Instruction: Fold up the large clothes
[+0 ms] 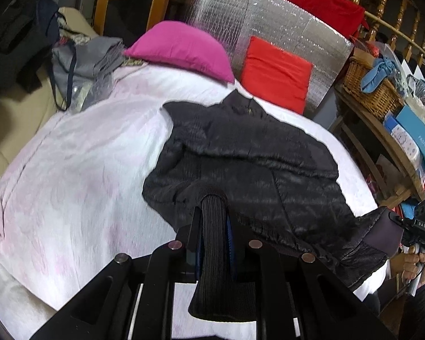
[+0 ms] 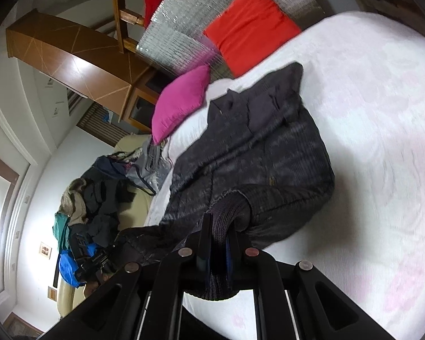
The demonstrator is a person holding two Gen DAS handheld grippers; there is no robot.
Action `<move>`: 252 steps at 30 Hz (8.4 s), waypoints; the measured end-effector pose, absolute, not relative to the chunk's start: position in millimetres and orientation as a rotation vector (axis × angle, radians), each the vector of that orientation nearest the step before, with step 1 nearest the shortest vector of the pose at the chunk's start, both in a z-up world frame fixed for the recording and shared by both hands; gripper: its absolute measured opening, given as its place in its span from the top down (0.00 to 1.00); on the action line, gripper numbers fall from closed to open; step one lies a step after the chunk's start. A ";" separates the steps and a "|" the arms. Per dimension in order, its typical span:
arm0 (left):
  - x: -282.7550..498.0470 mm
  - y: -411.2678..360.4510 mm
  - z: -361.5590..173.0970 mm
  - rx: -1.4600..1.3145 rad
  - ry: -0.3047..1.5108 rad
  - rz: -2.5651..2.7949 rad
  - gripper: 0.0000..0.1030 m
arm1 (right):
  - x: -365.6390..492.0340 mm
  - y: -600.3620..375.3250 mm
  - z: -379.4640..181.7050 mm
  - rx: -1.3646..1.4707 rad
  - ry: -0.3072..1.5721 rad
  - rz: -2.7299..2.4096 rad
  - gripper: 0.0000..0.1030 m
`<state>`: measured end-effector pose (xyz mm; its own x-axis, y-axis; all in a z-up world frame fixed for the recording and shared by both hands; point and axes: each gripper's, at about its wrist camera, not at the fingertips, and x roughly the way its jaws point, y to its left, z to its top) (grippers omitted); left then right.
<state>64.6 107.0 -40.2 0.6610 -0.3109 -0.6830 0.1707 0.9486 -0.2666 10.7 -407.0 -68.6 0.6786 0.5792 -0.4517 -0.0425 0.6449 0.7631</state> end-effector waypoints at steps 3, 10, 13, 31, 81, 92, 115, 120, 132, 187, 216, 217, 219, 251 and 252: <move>72.6 106.0 -27.4 -0.192 0.778 -0.275 0.85 | 19.8 -410.5 -59.6 0.806 0.725 0.398 0.92; 93.9 107.8 -6.5 -0.220 0.736 -0.278 0.85 | 38.8 -417.6 -40.1 0.816 0.675 0.403 0.92; 103.2 106.8 0.2 -0.225 0.721 -0.280 0.85 | 50.1 -419.0 -30.0 0.811 0.657 0.403 0.92; 155.5 98.8 20.3 -0.203 0.705 -0.277 0.85 | 106.1 -419.9 -3.6 0.801 0.618 0.383 0.92; 362.4 58.2 -37.4 -0.110 0.769 -0.136 0.85 | 344.4 -437.9 -37.9 0.714 0.738 0.179 0.93; 395.7 54.9 -70.6 -0.111 0.817 -0.115 0.85 | 378.5 -437.9 -68.7 0.684 0.787 0.134 0.93; 421.6 49.7 -104.6 -0.090 0.869 -0.083 0.85 | 400.7 -437.7 -96.2 0.660 0.841 0.067 0.93; 422.8 49.4 -107.5 -0.084 0.872 -0.081 0.85 | 402.2 -437.1 -95.9 0.653 0.850 0.058 0.93; 426.7 48.2 -110.7 -0.065 0.879 -0.079 0.85 | 406.3 -436.8 -98.9 0.644 0.873 0.047 0.93; 346.6 -21.5 -126.4 0.152 0.939 -0.153 0.32 | 318.1 -421.5 -102.1 0.269 1.036 -0.047 0.92; 346.7 -82.9 -139.8 0.230 0.927 -0.246 0.20 | 379.4 -413.8 -133.5 0.187 1.082 -0.173 0.83; 358.3 -73.8 -139.5 0.174 0.948 -0.209 0.19 | 379.8 -415.0 -133.7 0.186 1.075 -0.187 0.79; 369.0 -62.1 -138.4 0.122 0.976 -0.187 0.19 | 376.8 -416.7 -131.1 0.202 1.058 -0.186 0.70; 313.6 39.4 -117.1 0.012 0.867 -0.081 0.17 | 312.6 -336.6 -120.8 0.723 0.955 0.207 0.27; 315.7 47.5 -121.2 -0.005 0.885 -0.061 0.17 | 313.3 -344.0 -124.7 0.712 0.969 0.155 0.27</move>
